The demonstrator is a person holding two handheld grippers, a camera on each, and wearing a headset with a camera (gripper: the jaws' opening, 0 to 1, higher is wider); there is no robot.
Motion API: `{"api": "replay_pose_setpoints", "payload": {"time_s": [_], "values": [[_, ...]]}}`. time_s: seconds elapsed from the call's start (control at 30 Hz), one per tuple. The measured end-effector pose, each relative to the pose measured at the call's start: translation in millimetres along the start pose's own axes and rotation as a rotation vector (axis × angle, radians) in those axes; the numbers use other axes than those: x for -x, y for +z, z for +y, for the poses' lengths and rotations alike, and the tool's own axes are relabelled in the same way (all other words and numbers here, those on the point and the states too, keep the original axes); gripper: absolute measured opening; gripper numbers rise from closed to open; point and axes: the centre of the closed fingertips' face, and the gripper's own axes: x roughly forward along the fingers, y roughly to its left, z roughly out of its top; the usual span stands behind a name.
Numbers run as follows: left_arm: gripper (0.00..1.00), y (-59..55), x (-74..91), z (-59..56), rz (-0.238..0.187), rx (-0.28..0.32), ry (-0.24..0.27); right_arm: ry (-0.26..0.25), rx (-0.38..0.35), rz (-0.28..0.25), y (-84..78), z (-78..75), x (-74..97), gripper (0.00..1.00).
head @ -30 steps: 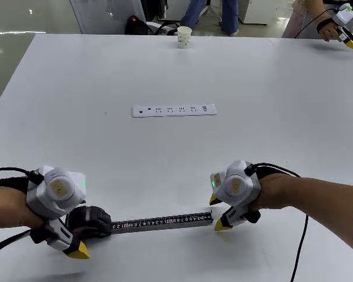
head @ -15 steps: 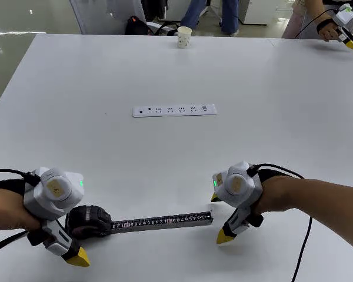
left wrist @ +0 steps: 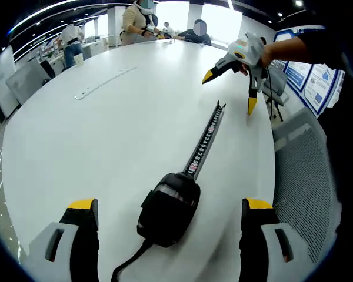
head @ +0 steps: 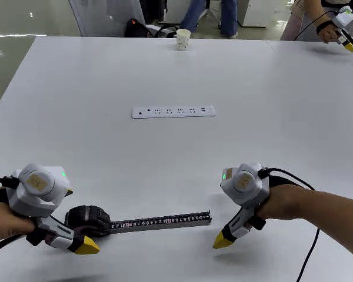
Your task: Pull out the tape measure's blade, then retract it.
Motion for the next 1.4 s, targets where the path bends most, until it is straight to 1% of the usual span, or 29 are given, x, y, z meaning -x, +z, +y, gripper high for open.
{"api": "replay_pose_setpoints", "payload": {"time_s": [0.07, 0.1, 0.2, 0.23, 0.27, 0.3, 0.33, 0.4, 0.43, 0.47, 0.53, 0.57, 0.6, 0.63, 0.67, 0.7, 0.73, 0.83, 0.87, 0.9, 0.97, 1.03, 1.13, 1.17, 1.2, 1.23, 1.27, 1.33, 1.4], "values": [[0.99, -3.7, 2.3, -0.7, -0.008, 0.023, 0.012, -0.013, -0.022, -0.015, -1.4, -2.1, 3.7, 0.99], [0.99, -5.5, 3.7, -2.8, -0.019, 0.039, 0.013, -0.039, -0.046, -0.031, -1.8, -5.1, 7.0, 0.99], [0.99, -8.6, 6.6, -3.3, -0.041, 0.071, 0.032, -0.053, -0.100, -0.080, -0.1, -5.6, 12.8, 0.99], [0.99, -9.8, 8.2, -2.9, -0.057, 0.088, 0.046, -0.072, -0.124, -0.110, 1.6, -7.2, 16.3, 0.99], [0.99, -9.9, 9.0, -1.4, -0.068, 0.106, 0.055, -0.079, -0.134, -0.123, 2.0, -7.5, 18.4, 0.99], [0.99, -10.8, 10.8, -1.4, -0.082, 0.144, 0.067, -0.101, -0.152, -0.133, 1.1, -9.0, 21.4, 0.99], [0.99, -9.8, 12.6, -0.4, -0.108, 0.197, 0.073, -0.116, -0.166, -0.155, 1.5, -9.4, 24.2, 0.99], [0.99, -8.6, 17.0, 4.6, -0.151, 0.216, 0.109, -0.132, -0.198, -0.179, -0.1, -9.1, 28.5, 0.99], [0.99, -8.4, 20.8, 5.2, -0.174, 0.234, 0.125, -0.133, -0.204, -0.197, -1.3, -7.7, 31.6, 0.99], [0.99, -6.7, 23.9, 6.3, -0.198, 0.254, 0.136, -0.143, -0.222, -0.194, -4.2, -7.1, 34.0, 0.99], [0.99, -4.2, 31.9, 8.8, -0.245, 0.282, 0.168, -0.174, -0.269, -0.240, -3.4, -7.9, 41.6, 0.99], [0.99, -2.2, 36.6, 6.9, -0.278, 0.295, 0.170, -0.177, -0.298, -0.264, -4.0, -5.8, 46.7, 0.99], [0.99, -1.4, 39.0, 5.2, -0.298, 0.310, 0.165, -0.179, -0.309, -0.283, -3.4, -4.2, 50.5, 0.99], [0.99, -3.7, 41.1, 2.4, -0.303, 0.326, 0.160, -0.184, -0.318, -0.298, -4.1, -3.3, 54.2, 0.99], [0.99, -10.5, 42.1, 1.2, -0.286, 0.342, 0.165, -0.208, -0.339, -0.326, -5.3, -6.2, 58.5, 0.99], [0.99, -16.1, 42.5, 0.8, -0.272, 0.348, 0.174, -0.222, -0.349, -0.330, -8.6, -6.6, 61.2, 0.99], [0.99, -19.9, 43.3, 0.9, -0.261, 0.348, 0.185, -0.221, -0.348, -0.326, -11.2, -5.2, 62.7, 0.99], [0.99, -22.5, 51.8, -2.9, -0.283, 0.339, 0.207, -0.236, -0.358, -0.342, -17.5, -2.4, 71.7, 0.99], [0.99, -22.3, 54.4, -3.0, -0.290, 0.341, 0.214, -0.235, -0.365, -0.352, -16.9, -0.4, 75.3, 0.99], [0.99, -21.3, 58.6, -3.6, -0.307, 0.335, 0.227, -0.243, -0.364, -0.364, -17.5, 1.4, 80.4, 0.99], [0.99, -20.7, 63.7, -4.3, -0.322, 0.319, 0.246, -0.254, -0.349, -0.362, -20.7, 3.5, 85.7, 0.99], [0.99, -20.3, 69.5, -6.1, -0.335, 0.295, 0.262, -0.257, -0.348, -0.372, -23.6, 6.8, 92.7, 0.99], [0.99, -24.7, 75.8, -7.3, -0.327, 0.241, 0.293, -0.273, -0.333, -0.386, -26.7, 10.3, 100.2, 0.99], [0.99, -28.3, 77.2, -9.4, -0.318, 0.221, 0.300, -0.277, -0.325, -0.391, -28.2, 12.1, 102.1, 0.99], [0.99, -30.0, 78.0, -11.9, -0.320, 0.210, 0.297, -0.278, -0.331, -0.390, -29.9, 13.0, 102.5, 0.99], [0.99, -29.5, 79.7, -14.4, -0.344, 0.170, 0.294, -0.281, -0.332, -0.392, -31.3, 14.2, 103.7, 0.99], [0.99, -32.5, 79.9, -16.9, -0.344, 0.170, 0.290, -0.283, -0.330, -0.391, -33.0, 15.0, 104.1, 0.99], [0.99, -44.1, 80.1, -19.5, -0.311, 0.193, 0.289, -0.286, -0.319, -0.385, -36.0, 18.3, 106.5, 0.99], [0.99, -47.5, 83.5, -21.3, -0.323, 0.207, 0.291, -0.277, -0.311, -0.400, -36.1, 22.0, 109.7, 0.99]]}}
